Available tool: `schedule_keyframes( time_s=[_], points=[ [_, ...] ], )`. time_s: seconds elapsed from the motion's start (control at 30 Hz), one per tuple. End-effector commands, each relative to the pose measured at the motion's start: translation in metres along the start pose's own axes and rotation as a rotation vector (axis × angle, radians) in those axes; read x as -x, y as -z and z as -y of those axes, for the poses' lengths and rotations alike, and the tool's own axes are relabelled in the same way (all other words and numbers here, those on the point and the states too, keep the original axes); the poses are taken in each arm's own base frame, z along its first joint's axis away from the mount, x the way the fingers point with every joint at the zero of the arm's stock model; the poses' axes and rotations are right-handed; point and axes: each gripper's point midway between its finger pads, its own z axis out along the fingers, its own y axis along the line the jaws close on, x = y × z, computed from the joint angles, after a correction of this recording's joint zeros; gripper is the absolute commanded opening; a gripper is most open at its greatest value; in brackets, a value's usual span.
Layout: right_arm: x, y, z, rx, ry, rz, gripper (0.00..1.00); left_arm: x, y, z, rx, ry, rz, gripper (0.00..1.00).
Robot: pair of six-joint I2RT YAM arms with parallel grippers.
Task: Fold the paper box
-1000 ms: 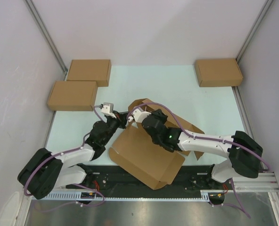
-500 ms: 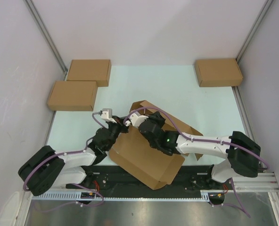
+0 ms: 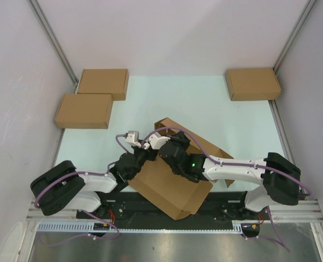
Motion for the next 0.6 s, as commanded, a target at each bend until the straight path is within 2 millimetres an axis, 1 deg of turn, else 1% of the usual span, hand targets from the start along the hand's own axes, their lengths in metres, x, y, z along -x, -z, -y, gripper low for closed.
schedule_keyframes(
  time_s=[0.0,0.17,0.27,0.3,0.33,0.37,0.4,0.43,0.47,0.5,0.53,0.57],
  points=[
    [-0.001,0.001,-0.020,0.054,0.042,-0.005,0.00,0.009,-0.007,0.016,-0.020,0.057,0.040,0.00],
    [-0.001,0.001,-0.021,0.055,0.052,-0.006,0.00,0.011,-0.014,0.029,-0.046,0.051,0.042,0.00],
    [-0.001,0.002,-0.022,0.058,0.055,-0.003,0.00,0.009,-0.014,0.029,-0.051,0.048,0.043,0.00],
    [-0.002,0.001,-0.022,0.056,0.054,-0.006,0.00,0.008,-0.012,0.028,-0.049,0.045,0.039,0.00],
    [-0.002,0.001,-0.022,0.056,0.052,-0.006,0.00,0.012,-0.009,0.031,-0.060,0.051,0.048,0.00],
    [-0.001,0.002,-0.022,0.057,0.051,-0.005,0.00,0.010,-0.006,0.030,-0.063,0.043,0.037,0.00],
    [-0.005,0.003,-0.024,0.068,0.070,-0.015,0.00,0.010,-0.003,0.027,-0.064,0.020,0.032,0.00],
    [-0.006,0.003,-0.023,0.066,0.068,-0.018,0.00,0.021,0.002,0.034,-0.088,0.022,0.055,0.00],
    [-0.006,0.003,-0.023,0.066,0.066,-0.019,0.00,0.016,0.006,0.029,-0.076,-0.020,0.025,0.00],
    [-0.006,0.003,-0.023,0.068,0.067,-0.016,0.00,0.030,0.013,0.040,-0.116,-0.021,0.051,0.00],
    [-0.006,0.003,-0.023,0.068,0.067,-0.018,0.00,0.034,0.017,0.044,-0.131,-0.036,0.050,0.00],
    [-0.006,0.004,-0.022,0.067,0.067,-0.017,0.00,0.031,0.022,0.040,-0.125,-0.086,0.028,0.00]
  ],
)
